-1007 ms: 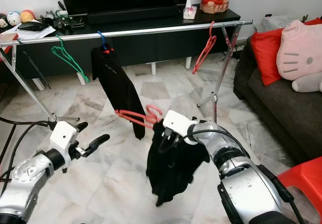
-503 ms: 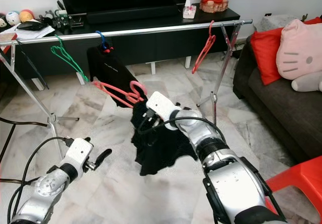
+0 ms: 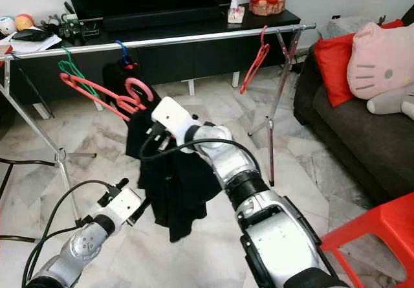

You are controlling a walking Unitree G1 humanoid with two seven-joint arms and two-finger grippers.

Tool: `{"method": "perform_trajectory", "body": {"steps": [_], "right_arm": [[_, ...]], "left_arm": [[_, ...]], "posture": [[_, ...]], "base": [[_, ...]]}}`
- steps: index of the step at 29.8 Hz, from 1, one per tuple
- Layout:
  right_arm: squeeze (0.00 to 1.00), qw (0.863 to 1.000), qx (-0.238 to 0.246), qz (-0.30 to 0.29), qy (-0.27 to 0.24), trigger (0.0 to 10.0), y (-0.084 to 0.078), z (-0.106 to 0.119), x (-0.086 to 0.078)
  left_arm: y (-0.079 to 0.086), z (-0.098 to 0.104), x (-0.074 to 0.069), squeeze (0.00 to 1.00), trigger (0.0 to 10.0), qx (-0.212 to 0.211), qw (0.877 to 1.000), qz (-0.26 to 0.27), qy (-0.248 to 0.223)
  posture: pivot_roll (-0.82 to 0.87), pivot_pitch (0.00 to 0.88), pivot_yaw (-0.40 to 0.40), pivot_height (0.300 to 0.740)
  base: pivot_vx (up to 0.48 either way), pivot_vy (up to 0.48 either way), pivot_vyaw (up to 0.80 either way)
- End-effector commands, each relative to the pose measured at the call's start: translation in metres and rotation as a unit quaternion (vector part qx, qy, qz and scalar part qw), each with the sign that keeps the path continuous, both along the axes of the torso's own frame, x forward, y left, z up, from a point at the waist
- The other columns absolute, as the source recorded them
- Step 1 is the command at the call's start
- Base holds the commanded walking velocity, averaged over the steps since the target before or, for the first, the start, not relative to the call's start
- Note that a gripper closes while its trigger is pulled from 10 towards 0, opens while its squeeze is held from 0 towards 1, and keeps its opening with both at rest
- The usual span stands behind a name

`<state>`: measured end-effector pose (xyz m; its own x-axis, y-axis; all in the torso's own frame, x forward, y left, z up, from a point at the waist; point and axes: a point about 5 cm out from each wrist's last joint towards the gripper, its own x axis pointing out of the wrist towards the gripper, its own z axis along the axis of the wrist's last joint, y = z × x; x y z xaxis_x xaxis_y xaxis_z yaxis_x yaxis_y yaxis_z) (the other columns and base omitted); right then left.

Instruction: Hang hanger

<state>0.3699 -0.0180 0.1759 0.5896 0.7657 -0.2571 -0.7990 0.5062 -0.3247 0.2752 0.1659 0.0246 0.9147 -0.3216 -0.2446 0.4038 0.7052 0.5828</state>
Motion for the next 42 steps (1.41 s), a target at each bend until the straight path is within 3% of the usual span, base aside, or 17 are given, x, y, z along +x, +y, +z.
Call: {"method": "perform_trajectory", "body": {"steps": [1, 6, 13, 21, 29, 32, 42], "right_arm": [[0.00, 1.000, 0.016, 0.007, -0.015, 0.0, 0.006, 0.010, -0.002], [0.00, 0.999, 0.020, 0.022, -0.010, 0.0, 0.018, 0.012, -0.011], [0.00, 0.999, 0.028, 0.035, -0.016, 0.0, 0.026, 0.022, -0.018], [0.00, 0.999, 0.031, 0.038, -0.018, 0.0, 0.028, 0.028, -0.022], [0.00, 0.999, 0.029, 0.037, -0.018, 0.0, 0.027, 0.031, -0.025], [0.00, 0.999, 0.030, 0.035, -0.019, 0.0, 0.027, 0.032, -0.025], [0.00, 0.999, 0.025, 0.035, -0.018, 0.0, 0.027, 0.030, -0.027]], "left_arm": [[0.003, -0.001, -0.001, 0.00, 10.0, 0.015, 1.000, -0.005, -0.003], [0.005, -0.004, 0.000, 0.00, 10.0, 0.026, 1.000, 0.005, -0.013], [0.017, -0.003, 0.006, 0.00, 10.0, 0.083, 0.995, 0.037, -0.044], [0.024, -0.005, 0.010, 0.00, 10.0, 0.124, 0.990, 0.054, -0.046], [0.027, -0.006, 0.012, 0.00, 10.0, 0.136, 0.987, 0.070, -0.054], [0.042, -0.002, 0.018, 0.00, 10.0, 0.177, 0.974, 0.123, -0.064], [0.046, 0.016, 0.026, 0.00, 10.0, 0.145, 0.969, 0.157, -0.123]], "posture": [[-0.10, 0.000, 0.060, 0.740], [-0.10, 0.000, 0.060, 0.740], [-0.11, 0.000, 0.064, 0.740], [-0.11, 0.000, 0.066, 0.740], [-0.11, 0.000, 0.066, 0.740], [-0.11, 0.000, 0.070, 0.740], [-0.11, 0.000, 0.069, 0.740]], "base": [[0.000, 0.000, 0.00], [0.000, 0.000, 0.00], [0.000, 0.000, 0.00], [0.000, 0.000, 0.00], [0.000, 0.000, 0.00], [0.000, 0.000, 0.00], [0.000, 0.000, 0.00]]}}
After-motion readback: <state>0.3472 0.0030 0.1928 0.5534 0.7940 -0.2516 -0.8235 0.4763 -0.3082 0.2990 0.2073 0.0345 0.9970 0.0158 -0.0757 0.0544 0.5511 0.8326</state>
